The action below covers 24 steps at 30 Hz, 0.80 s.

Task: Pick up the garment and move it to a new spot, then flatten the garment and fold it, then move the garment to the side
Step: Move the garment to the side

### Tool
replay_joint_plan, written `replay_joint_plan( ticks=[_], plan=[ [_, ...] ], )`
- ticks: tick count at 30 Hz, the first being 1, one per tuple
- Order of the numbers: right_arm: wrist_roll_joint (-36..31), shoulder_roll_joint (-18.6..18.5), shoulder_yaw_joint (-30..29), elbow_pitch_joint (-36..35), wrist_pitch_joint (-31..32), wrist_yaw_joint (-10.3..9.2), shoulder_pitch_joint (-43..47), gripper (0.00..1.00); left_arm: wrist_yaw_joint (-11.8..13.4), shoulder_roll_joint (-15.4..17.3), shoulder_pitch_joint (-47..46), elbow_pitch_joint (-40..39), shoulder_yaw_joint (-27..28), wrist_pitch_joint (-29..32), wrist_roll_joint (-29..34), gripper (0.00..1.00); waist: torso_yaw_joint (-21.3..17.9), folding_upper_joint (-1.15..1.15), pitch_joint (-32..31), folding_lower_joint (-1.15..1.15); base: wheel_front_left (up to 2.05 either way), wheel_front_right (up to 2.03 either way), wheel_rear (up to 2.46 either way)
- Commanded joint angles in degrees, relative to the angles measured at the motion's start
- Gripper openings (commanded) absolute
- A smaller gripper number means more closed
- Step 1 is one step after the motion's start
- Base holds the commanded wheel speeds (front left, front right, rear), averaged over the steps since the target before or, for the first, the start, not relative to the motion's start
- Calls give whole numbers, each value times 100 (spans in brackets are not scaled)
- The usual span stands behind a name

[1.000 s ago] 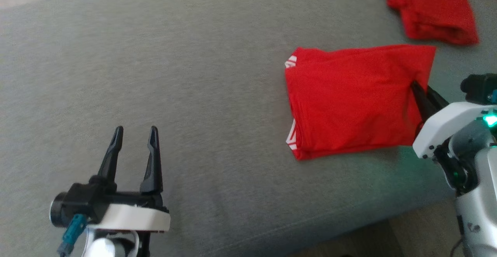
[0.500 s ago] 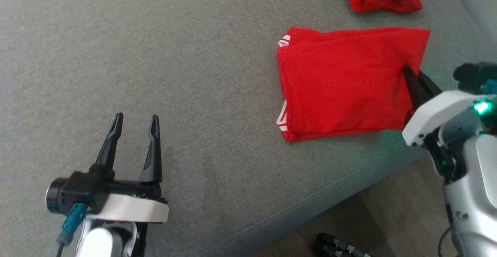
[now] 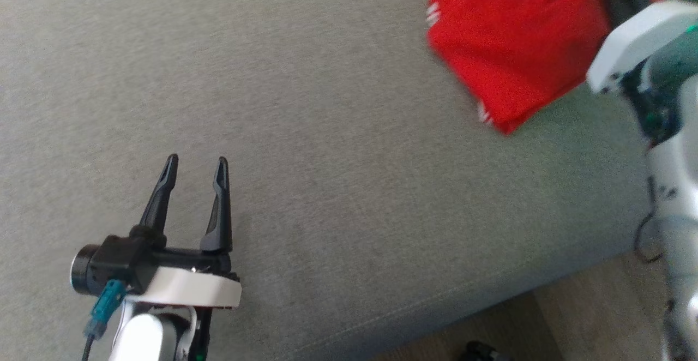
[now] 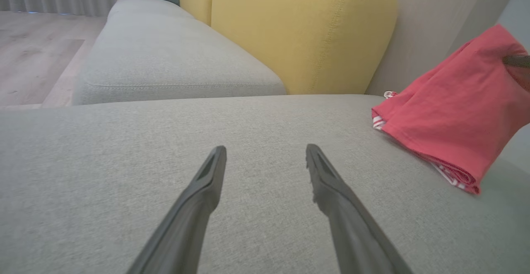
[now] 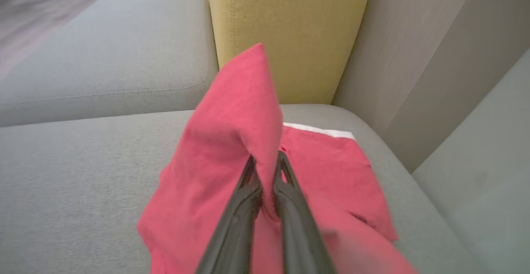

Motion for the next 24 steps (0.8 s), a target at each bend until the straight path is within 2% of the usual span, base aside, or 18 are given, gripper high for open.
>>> replay_joint_plan(
  ticks=[1,8,15,24],
  plan=[
    [-237,-218,-24,22,-44,-5,-381,0,37,-19,-177,-145,132,-76,-56,100,182,0,-10,-1,0,0,0],
    [-849,-631,-253,924,-43,-5,-1181,0,45,-61,-230,-123,79,-103,-81,100,551,0,95,-1,0,0,0],
    [-1151,-1037,-332,1328,-146,-5,-1670,0,22,-78,-324,-172,28,-111,-54,100,785,0,325,-1,0,0,0],
    [-1739,-1435,-841,1822,-182,-5,-2020,0,-20,-92,-486,-253,-16,-113,11,100,1014,0,683,-1,0,0,0]
  ],
)
